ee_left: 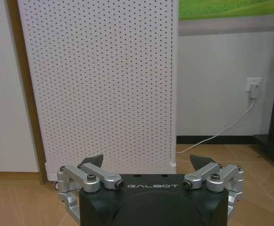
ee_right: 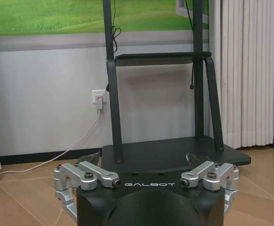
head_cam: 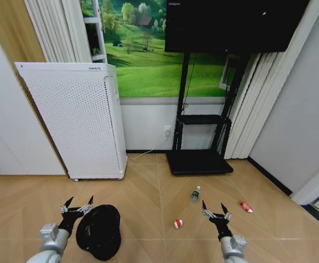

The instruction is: Pick up the trash bin and place the garbage on the floor into it.

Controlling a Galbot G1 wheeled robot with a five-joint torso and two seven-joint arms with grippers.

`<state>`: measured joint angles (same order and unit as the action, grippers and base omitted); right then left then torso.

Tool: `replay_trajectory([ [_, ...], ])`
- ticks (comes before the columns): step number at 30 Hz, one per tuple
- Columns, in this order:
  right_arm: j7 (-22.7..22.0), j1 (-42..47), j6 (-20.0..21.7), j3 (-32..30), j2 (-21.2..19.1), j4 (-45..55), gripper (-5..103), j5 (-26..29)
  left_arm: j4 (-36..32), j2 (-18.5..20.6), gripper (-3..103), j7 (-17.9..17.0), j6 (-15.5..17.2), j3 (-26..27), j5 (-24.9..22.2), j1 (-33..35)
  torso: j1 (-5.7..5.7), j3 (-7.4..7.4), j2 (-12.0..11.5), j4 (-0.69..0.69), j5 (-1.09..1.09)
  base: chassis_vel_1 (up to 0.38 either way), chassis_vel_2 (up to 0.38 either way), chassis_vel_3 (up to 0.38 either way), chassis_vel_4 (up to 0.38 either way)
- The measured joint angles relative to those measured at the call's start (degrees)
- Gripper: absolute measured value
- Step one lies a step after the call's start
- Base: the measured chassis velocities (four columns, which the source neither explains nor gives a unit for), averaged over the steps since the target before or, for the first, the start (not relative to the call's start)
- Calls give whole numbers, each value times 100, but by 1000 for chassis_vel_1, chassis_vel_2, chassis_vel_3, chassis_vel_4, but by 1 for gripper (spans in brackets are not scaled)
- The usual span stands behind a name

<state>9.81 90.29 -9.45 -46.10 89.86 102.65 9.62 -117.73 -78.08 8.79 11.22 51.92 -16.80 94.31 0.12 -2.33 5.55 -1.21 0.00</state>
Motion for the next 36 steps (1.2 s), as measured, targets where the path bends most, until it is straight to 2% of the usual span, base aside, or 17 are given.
replay_trajectory([
  [4,-8,-10,-18,0,1,-66,100,-13,-66,-11,100,-229,45,33,103,77,-7,40,-48,-2,0,0,0,0,0],
  [10,-59,-32,-148,-18,-45,-271,100,-46,-143,-64,100,-506,504,171,184,384,-8,57,-64,0,0,0,0,0,0],
  [11,-79,-31,-216,-21,-72,-378,100,-41,-99,-68,100,-627,847,197,181,440,-8,55,-64,0,1,0,0,0,0],
  [12,-79,-31,-216,-21,-72,-378,100,-41,-99,-68,100,-627,847,197,181,440,-8,55,-64,0,1,0,0,0,0],
  [14,-94,-18,-300,-33,-95,-559,100,-31,-44,-44,100,-728,1267,211,155,502,-8,51,-57,-1,0,0,0,0,0],
  [15,-94,-18,-300,-33,-95,-559,100,-31,-44,-44,100,-728,1267,211,155,502,-8,51,-57,-1,0,0,0,0,0],
  [17,-105,-60,-390,-27,-102,-794,100,-34,28,4,100,-747,1716,221,114,514,-7,45,-50,1,0,0,0,0,0],
  [18,-105,-60,-390,-27,-102,-794,100,-34,28,4,100,-747,1716,221,114,514,-7,45,-50,1,0,0,0,0,0],
  [20,-122,-90,-440,0,-103,-942,100,-35,76,54,100,-750,2109,198,59,443,-6,40,-43,-1,0,0,0,0,0],
  [21,-122,-90,-440,0,-103,-942,100,-35,76,54,100,-750,2109,198,59,443,-6,40,-43,-1,0,0,0,0,0],
  [23,-143,-150,-498,17,-96,-1121,100,-38,69,67,100,-893,2552,126,-125,347,-3,34,-35,0,0,0,0,0,0],
  [31,-200,-192,-572,18,-156,-1308,100,2,313,111,100,-1013,2647,-28,-215,59,1,25,-24,-1,0,0,0,0,0],
  [36,-207,-192,-598,3,-210,-1331,100,80,439,96,100,-967,2526,-74,-140,2,2,21,-17,-1,0,0,0,0,0],
])
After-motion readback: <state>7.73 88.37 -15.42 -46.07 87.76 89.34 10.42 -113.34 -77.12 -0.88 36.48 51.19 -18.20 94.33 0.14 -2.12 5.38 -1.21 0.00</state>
